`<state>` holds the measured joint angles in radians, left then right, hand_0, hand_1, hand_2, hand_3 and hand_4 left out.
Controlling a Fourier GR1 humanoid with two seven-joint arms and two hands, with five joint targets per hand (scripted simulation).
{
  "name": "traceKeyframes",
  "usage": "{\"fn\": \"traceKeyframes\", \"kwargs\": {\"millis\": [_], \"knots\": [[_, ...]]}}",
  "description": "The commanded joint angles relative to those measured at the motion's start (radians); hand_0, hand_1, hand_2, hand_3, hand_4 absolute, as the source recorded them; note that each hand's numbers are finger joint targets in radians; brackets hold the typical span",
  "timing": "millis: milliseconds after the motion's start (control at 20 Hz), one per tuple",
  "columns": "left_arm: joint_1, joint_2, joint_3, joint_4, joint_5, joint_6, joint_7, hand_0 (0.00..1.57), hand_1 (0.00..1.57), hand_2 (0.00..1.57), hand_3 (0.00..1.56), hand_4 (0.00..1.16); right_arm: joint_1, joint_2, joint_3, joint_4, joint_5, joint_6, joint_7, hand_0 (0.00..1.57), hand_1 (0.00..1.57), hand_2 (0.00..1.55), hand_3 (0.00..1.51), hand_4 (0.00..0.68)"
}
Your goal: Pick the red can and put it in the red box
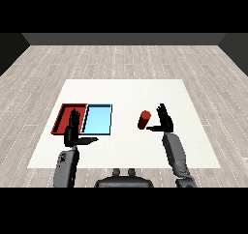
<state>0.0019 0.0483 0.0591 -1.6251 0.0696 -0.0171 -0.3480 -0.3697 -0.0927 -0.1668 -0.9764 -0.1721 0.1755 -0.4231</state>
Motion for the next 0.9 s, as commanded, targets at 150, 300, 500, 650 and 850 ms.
{"fn": "traceKeyframes", "kwargs": {"millis": [150, 300, 500, 650, 850], "knots": [[0.075, -0.008, -0.011, -0.058, 0.002, -0.012, -0.007, 0.0, 0.0, 0.0, 0.0, 0.0, -0.024, 0.03, 0.013, 0.056, -0.01, -0.023, -0.036, 0.0, 0.0, 0.0, 0.0, 0.0], [0.014, 0.007, 0.026, 0.025, 0.036, -0.038, -0.043, 0.0, 0.0, 0.0, 0.0, 0.0, -0.071, 0.026, -0.006, 0.148, -0.024, -0.01, -0.069, 0.0, 0.0, 0.0, 0.0, 0.0], [0.02, -0.046, -0.082, -0.004, -0.048, 0.073, -0.018, 0.0, 0.0, 0.0, 0.0, 0.0, 0.0, 0.023, 0.011, 0.107, -0.038, 0.037, -0.07, 0.0, 0.0, 0.0, 0.0, 0.0], [0.011, 0.004, -0.004, 0.007, 0.007, -0.019, -0.025, 0.0, 0.0, 0.0, 0.0, 0.0, -0.171, 0.058, -0.009, 0.331, -0.002, -0.043, -0.153, 0.0, 0.0, 0.0, 0.0, 0.0], [0.06, 0.02, 0.013, -0.044, 0.035, -0.048, -0.006, 0.0, 0.0, 0.0, 0.0, 0.0, -0.117, 0.034, 0.002, 0.221, -0.038, -0.022, -0.078, 0.0, 0.0, 0.0, 0.0, 0.0]]}}
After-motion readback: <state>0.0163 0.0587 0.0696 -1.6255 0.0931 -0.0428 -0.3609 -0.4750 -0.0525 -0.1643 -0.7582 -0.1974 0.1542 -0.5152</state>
